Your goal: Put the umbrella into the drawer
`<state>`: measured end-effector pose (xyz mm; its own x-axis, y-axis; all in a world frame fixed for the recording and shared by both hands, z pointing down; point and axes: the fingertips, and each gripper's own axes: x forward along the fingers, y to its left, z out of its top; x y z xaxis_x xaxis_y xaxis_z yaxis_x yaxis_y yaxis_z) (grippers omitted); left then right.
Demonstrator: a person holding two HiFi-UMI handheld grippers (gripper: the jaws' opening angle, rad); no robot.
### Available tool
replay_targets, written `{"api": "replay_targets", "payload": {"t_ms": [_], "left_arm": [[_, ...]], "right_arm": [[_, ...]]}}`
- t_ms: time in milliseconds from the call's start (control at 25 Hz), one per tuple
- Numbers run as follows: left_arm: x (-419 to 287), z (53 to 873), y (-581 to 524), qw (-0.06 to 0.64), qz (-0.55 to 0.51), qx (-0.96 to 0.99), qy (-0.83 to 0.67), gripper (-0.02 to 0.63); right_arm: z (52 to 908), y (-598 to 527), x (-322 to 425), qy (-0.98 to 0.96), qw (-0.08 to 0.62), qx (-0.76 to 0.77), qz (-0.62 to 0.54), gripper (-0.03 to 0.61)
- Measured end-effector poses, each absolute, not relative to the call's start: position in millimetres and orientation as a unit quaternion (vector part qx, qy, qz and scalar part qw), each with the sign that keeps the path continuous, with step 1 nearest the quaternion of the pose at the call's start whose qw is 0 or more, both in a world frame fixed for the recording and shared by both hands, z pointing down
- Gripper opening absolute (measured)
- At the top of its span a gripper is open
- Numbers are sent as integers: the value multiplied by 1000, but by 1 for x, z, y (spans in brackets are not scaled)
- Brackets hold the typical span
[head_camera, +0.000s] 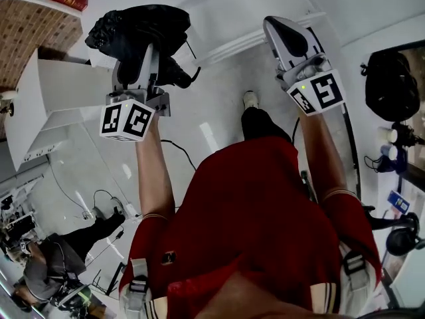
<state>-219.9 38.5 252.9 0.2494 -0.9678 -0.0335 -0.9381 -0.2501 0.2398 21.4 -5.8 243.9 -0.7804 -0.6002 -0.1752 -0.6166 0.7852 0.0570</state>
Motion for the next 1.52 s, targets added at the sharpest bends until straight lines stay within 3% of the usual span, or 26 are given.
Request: {"api": "replay_targets", "payload": {"t_ms": [680,1520], "left_arm": [[-168,327,-133,103,15,784,-612,252],[-123,464,-217,166,176,841,-484,252]], "right_arm": [[272,-161,65,952,63,-299,22,-2],[309,-218,55,940,13,-339,-12,-2]]}}
